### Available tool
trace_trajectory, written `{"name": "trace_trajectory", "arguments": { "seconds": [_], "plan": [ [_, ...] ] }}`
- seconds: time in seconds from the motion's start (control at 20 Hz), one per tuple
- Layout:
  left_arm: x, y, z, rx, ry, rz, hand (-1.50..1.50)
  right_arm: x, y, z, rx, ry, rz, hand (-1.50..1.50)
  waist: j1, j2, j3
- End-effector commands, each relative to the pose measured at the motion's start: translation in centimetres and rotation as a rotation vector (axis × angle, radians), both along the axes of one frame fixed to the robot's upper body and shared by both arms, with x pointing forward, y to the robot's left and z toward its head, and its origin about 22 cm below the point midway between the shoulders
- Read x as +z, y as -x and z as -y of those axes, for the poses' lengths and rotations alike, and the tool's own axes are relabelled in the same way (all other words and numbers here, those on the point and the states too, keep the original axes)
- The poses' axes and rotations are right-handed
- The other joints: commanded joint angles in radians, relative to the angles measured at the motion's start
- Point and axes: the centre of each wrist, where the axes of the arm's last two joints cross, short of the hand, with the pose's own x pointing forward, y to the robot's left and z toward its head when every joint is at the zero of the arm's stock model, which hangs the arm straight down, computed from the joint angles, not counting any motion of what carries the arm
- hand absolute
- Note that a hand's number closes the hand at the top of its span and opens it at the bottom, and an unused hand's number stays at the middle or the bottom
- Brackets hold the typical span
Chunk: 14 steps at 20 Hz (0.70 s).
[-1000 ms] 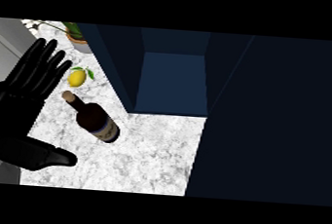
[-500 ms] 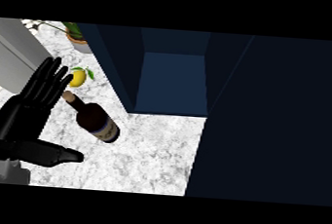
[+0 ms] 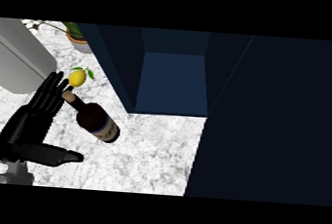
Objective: Pick up the wine, place it into the cabinet and close the cabinet
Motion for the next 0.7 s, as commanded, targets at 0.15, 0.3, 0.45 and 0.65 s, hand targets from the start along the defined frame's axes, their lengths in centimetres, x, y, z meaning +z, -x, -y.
{"name": "trace_trajectory", "arguments": {
  "seconds": [0.15,0.3,0.45,0.65],
  "plan": [
    [-5.4,-0.5,0.0,-0.015,-0.023,-0.044,-1.50,1.9,3.4,1.1,-0.043,-0.018,0.102,-1.50,-0.008,0.001,-0.001],
    [-4.7,-0.5,-2.5,0.004,-0.024,-0.059,-1.50,2.2,4.3,1.9,-0.047,-0.011,0.102,-1.50,-0.008,0.000,0.000],
    [-7.0,-0.9,-1.2,0.001,0.004,-0.043,-1.50,1.6,4.0,0.9,-0.037,-0.016,0.074,-1.50,-0.006,0.001,0.000],
    [-8.1,-2.6,-1.0,0.032,-0.011,-0.069,-1.50,1.3,3.8,1.8,-0.030,0.005,0.093,-1.50,-0.007,0.003,0.001]
  ]
}}
